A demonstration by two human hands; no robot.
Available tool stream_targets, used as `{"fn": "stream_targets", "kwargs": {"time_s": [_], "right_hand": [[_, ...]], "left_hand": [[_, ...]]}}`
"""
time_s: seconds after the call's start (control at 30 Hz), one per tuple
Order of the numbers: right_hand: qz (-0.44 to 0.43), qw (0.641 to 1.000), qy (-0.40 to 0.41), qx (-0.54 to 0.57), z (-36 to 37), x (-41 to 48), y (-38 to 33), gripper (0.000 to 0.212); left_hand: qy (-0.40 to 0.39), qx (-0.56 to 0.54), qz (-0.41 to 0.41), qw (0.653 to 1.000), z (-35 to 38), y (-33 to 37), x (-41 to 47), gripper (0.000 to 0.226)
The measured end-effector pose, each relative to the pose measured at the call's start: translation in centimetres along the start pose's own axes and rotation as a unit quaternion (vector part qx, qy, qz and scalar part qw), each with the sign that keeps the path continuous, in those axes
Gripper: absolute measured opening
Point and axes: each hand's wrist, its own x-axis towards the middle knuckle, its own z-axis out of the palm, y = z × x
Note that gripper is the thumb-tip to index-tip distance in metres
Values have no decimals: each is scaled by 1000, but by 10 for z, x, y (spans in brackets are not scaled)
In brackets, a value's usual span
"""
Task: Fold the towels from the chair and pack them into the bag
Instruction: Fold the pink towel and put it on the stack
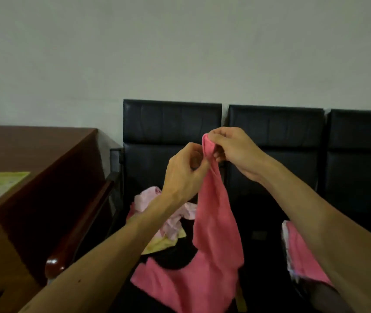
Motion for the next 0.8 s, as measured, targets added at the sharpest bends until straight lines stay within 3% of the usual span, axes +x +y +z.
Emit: {"fn": "stream_targets", "kwargs": {"time_s": [0.13, 0.3, 0.57, 0.7, 0.8], "right_hand": [[-23, 999, 20, -13, -15, -32, -46, 27], [-29, 999, 33, -4, -30, -65, -80, 32], [-14, 995, 98, 28, -34, -93, -106, 21], [-38, 995, 74, -59, -34, -111, -118, 21], [-45, 994, 5, -95, -37, -127, -138, 30]], "left_hand": [[-13, -31, 36, 999, -18, 52, -4, 12], [-11, -63, 25, 998, -39, 96, -11, 30], [-71, -119, 34, 990, -61, 152, -25, 23], [-93, -105, 66, 988, -78, 180, -32, 21], [-113, -108, 81, 984, -94, 197, -35, 19]]}}
